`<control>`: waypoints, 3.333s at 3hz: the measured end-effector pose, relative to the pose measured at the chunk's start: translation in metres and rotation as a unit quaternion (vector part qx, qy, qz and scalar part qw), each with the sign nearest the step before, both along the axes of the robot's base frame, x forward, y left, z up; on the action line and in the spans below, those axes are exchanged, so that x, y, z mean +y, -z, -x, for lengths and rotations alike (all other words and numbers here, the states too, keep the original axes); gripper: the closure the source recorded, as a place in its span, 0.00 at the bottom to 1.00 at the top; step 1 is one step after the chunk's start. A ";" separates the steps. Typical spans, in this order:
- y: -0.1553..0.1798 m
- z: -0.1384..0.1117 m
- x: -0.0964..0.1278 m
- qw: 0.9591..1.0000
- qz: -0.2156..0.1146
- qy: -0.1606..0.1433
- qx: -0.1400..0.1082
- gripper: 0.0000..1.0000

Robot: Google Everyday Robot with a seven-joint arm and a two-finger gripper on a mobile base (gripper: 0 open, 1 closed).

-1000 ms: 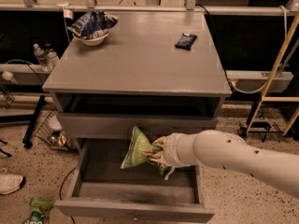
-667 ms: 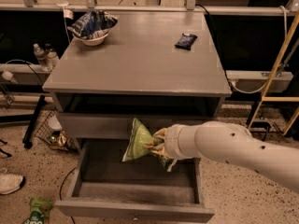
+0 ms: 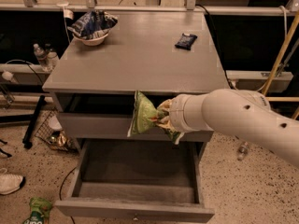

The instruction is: Pick green jalapeno chip bag from middle drawer and place on counter

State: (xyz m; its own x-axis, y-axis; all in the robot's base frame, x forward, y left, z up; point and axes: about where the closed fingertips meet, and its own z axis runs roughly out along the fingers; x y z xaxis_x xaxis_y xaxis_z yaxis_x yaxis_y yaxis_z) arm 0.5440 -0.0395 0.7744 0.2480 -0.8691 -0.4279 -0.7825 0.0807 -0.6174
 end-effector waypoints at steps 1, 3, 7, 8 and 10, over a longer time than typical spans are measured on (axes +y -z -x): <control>0.000 0.000 0.000 1.000 0.000 0.000 0.000 1.00; -0.095 -0.009 0.001 0.993 0.078 -0.025 -0.080 1.00; -0.141 -0.072 0.005 0.987 0.091 -0.076 -0.103 1.00; -0.137 -0.097 0.011 0.987 0.087 -0.100 -0.090 1.00; -0.129 -0.156 0.016 0.987 0.086 -0.115 -0.074 1.00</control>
Offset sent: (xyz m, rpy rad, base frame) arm 0.0094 -0.0010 0.1161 -0.1874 -0.2034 0.0656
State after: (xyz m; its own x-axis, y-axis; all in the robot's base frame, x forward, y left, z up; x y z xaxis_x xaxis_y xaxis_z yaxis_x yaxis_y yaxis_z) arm 0.6995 -0.0237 0.9029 0.4963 -0.8390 -0.2230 -0.6685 -0.2055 -0.7147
